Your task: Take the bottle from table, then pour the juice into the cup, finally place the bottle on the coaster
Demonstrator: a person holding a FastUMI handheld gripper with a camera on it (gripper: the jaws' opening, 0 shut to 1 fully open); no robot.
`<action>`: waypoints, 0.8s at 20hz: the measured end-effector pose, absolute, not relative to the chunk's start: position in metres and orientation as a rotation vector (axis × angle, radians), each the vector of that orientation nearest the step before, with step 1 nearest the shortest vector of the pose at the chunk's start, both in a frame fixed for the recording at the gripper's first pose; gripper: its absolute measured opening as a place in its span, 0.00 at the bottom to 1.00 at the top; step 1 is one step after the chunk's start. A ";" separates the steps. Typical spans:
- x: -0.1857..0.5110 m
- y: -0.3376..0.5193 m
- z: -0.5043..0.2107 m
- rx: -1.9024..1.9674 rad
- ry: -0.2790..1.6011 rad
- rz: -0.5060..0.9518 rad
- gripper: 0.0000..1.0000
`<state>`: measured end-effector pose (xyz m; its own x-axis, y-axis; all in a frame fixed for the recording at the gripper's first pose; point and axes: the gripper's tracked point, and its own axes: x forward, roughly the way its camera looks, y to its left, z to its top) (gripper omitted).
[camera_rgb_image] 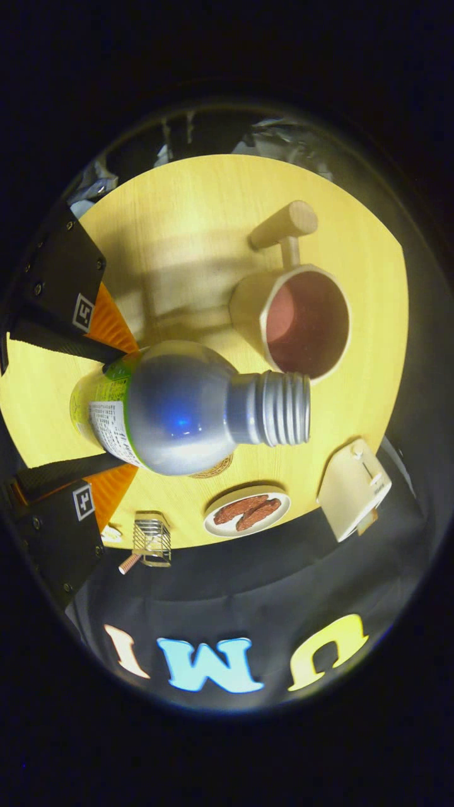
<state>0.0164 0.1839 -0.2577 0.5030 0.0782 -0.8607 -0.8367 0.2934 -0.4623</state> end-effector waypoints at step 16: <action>0.075 0.193 -0.248 -0.455 0.697 0.689 0.73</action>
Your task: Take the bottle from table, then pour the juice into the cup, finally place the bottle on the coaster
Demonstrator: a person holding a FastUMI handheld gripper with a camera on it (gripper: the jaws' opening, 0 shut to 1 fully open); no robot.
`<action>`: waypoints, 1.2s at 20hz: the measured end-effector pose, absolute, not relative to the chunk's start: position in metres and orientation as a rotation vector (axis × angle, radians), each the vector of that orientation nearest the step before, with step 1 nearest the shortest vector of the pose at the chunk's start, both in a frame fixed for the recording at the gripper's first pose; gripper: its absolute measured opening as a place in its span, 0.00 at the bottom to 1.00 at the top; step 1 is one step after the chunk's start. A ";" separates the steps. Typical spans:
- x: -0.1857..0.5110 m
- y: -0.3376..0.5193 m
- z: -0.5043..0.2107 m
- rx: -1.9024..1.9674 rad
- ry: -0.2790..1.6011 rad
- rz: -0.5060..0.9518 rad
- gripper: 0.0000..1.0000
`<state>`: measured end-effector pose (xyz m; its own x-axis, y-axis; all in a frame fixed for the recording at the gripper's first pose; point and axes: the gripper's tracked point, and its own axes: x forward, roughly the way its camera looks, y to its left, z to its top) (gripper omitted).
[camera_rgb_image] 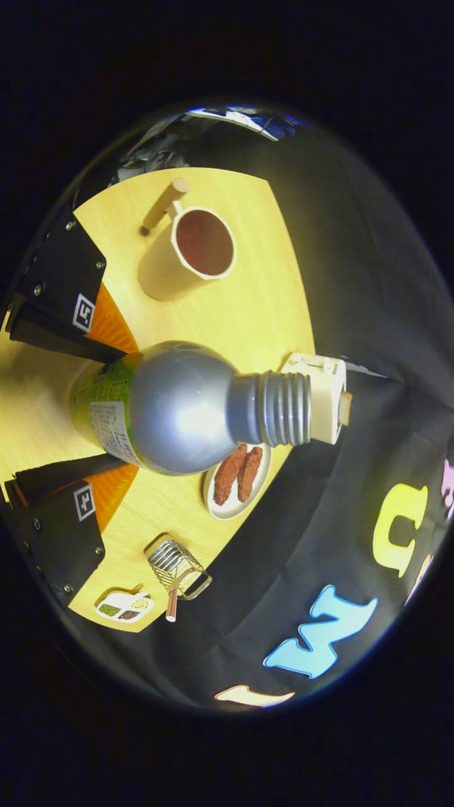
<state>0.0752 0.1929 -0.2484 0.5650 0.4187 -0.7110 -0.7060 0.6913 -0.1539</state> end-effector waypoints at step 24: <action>0.186 0.224 -0.285 -0.139 0.598 0.584 0.76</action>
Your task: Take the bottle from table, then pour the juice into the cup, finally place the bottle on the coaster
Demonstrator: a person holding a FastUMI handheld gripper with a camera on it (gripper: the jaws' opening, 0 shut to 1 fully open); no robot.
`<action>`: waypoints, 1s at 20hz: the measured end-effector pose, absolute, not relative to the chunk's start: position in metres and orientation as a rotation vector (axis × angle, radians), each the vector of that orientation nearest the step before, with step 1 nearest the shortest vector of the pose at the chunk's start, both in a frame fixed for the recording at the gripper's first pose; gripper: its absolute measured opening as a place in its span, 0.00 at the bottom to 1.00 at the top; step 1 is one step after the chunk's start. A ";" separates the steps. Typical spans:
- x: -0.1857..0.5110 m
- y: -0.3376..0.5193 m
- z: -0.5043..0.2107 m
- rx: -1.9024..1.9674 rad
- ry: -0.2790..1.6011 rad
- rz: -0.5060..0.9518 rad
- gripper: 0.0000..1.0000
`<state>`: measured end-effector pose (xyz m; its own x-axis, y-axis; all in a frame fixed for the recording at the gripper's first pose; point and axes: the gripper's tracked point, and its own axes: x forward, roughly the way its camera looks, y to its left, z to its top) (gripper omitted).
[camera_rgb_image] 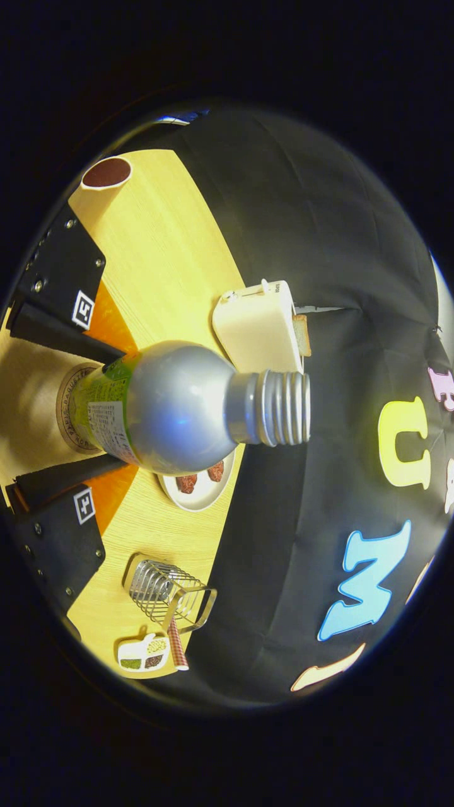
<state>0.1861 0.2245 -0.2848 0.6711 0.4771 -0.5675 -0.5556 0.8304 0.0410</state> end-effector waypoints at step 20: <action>0.143 0.196 -0.194 -0.126 0.458 0.491 0.99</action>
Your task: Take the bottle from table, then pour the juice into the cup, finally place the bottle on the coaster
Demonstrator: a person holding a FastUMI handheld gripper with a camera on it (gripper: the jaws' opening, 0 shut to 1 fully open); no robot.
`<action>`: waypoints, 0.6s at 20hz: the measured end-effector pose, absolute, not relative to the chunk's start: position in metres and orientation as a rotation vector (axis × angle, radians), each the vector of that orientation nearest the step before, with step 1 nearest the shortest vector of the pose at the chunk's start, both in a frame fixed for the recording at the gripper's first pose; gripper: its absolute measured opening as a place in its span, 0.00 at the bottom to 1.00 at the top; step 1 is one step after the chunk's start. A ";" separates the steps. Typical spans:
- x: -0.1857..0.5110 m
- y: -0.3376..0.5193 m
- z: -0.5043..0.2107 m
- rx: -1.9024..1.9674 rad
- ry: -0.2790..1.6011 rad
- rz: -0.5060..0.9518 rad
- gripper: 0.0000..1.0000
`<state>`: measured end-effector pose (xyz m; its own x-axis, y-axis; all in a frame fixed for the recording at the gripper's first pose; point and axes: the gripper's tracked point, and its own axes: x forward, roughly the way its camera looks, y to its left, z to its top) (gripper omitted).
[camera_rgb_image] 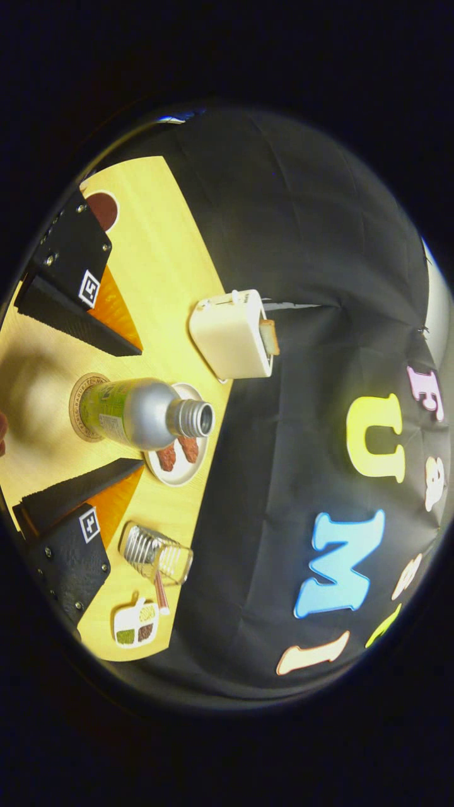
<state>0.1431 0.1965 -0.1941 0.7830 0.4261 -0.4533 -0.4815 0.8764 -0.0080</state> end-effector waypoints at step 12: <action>0.049 0.133 -0.086 -0.098 0.252 0.287 0.99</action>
